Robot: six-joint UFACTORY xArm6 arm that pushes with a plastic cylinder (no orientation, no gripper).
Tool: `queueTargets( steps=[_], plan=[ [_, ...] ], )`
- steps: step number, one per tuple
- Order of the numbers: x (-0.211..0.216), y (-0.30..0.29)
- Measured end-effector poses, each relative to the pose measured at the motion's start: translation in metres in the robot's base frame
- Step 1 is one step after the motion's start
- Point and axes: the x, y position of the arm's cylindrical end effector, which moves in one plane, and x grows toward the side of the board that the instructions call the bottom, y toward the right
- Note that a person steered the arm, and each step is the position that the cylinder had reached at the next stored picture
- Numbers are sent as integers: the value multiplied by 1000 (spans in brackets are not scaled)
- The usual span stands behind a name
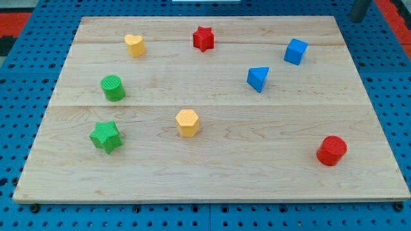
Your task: Point your arm to the blue triangle
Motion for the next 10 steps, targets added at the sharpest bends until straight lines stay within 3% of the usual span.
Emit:
queueTargets(
  steps=[3, 6, 7, 9, 10],
  plan=[
    [5, 0],
    [210, -14],
    [209, -77],
    [119, -186],
    [139, -263]
  ],
)
